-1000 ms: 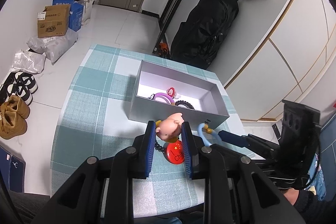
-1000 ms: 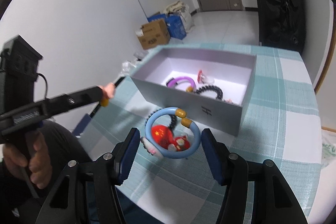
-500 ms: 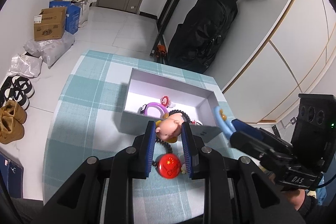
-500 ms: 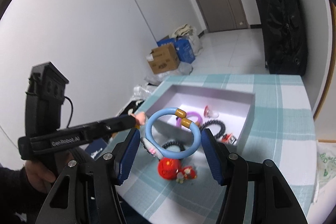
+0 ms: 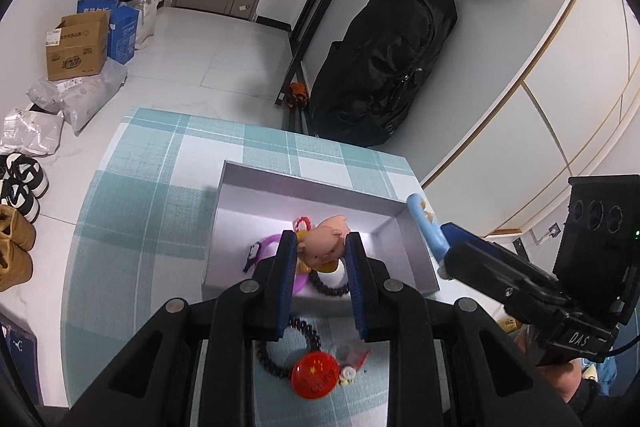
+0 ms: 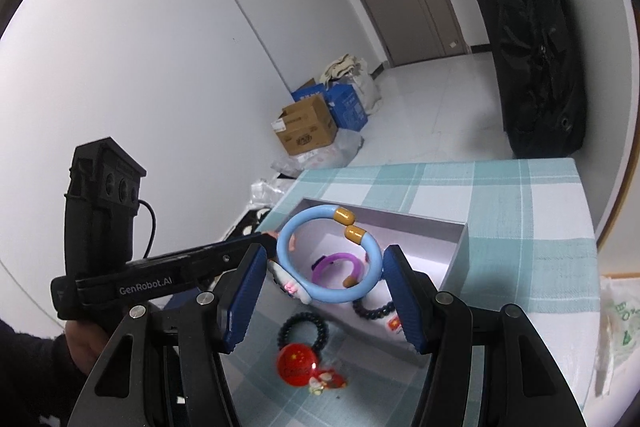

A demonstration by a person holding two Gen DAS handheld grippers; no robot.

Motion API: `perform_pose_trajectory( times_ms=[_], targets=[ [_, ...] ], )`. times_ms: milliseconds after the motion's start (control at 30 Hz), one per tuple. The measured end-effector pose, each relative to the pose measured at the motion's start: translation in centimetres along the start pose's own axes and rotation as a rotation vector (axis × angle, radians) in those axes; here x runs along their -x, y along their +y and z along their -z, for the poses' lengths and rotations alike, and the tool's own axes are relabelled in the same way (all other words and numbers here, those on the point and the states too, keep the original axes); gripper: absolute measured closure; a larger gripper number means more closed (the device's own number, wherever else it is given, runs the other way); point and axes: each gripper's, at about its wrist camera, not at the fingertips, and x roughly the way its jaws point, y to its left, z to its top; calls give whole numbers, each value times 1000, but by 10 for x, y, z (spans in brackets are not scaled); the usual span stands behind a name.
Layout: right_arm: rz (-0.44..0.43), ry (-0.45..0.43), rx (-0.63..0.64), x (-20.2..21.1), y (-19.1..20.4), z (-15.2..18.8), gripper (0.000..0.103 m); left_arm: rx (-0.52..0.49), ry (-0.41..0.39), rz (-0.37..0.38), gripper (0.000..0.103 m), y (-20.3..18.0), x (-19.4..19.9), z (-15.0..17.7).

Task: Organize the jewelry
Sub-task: 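Carry the pig figure into the box with the left tool while the right tool carries the blue ring there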

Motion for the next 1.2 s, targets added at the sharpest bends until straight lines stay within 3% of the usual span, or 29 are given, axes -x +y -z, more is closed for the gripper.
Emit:
perform_pose_trajectory(
  times_ms=[833,1200],
  targets=[
    [25,73,-67,-30,-35,-8,43,39,91,5,84,12,-38,-14],
    [58,95,-37,-31,-28,-5,43,21,70,-25,84,9,-40,-15]
  ],
)
